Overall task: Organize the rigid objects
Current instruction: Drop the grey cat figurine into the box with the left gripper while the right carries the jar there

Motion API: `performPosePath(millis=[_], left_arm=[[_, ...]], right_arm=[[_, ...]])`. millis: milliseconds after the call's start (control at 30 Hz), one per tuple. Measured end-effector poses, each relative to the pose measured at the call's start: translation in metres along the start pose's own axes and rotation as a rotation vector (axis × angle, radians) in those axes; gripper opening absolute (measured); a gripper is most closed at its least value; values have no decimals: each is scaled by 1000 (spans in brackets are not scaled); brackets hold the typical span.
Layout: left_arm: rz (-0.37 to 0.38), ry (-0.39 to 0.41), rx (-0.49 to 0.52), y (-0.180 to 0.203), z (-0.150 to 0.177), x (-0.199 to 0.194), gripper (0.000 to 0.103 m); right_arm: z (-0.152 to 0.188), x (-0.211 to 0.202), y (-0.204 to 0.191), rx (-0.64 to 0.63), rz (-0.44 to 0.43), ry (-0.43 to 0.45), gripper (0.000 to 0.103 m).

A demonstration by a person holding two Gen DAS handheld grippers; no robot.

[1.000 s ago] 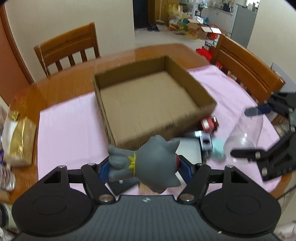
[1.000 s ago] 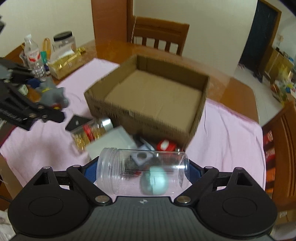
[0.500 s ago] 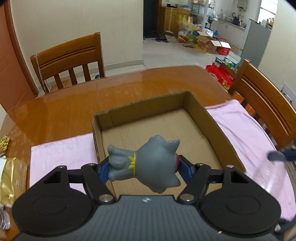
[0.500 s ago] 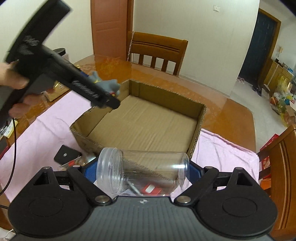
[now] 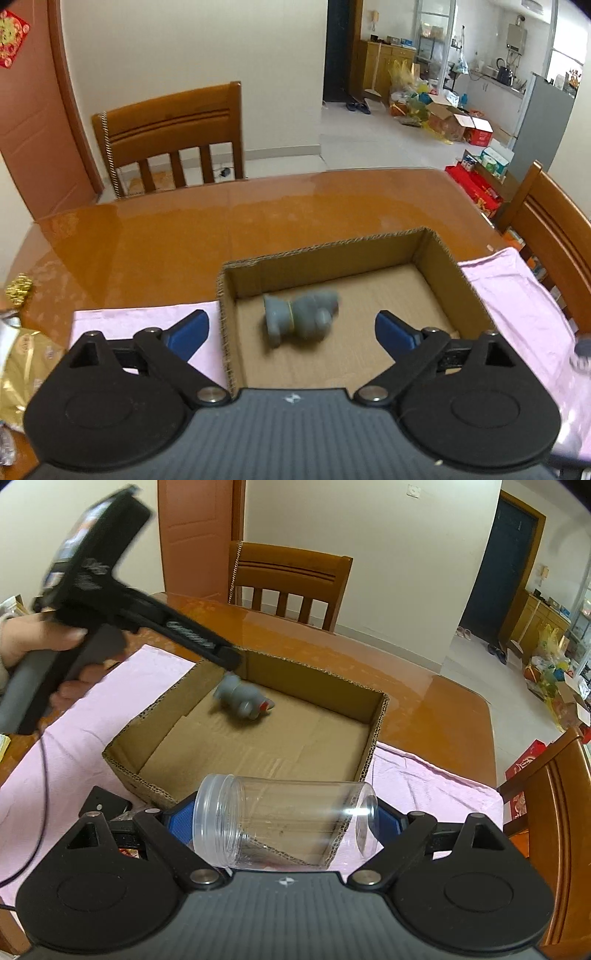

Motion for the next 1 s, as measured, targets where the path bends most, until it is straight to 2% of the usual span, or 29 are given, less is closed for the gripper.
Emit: performPosePath(millis=[233, 533, 667, 833, 933, 1000], left_arm=[[-40, 21, 15, -16, 32, -37, 99], [-116, 47, -110, -40, 95, -80, 102], [-179, 28, -140, -44, 126, -85, 102], [-200, -20, -172, -45, 153, -85, 102], [-201, -38, -174, -43, 163, -84, 102], [-204, -42, -181, -44, 170, -87, 102]], right_arm=[[-10, 8, 4, 6, -7, 4, 94], [-34, 20, 10, 4, -27, 11, 94], [-48, 34, 12, -11, -15, 9, 94], [-69, 55, 18, -15, 8, 21, 94], [-80, 64, 23, -1, 41, 54, 103], [-84, 68, 26, 13, 52, 54, 103]])
Point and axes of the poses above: each gripper's, at about its wrist camera, not at the fingertips, and x roughly the way its jaws point, y to its right, z to its underside, the point moved 1 cm from there along x, roughly the way its jaws point, and after that the axes turned 9 degrees about -z, right-handed, at the moved point
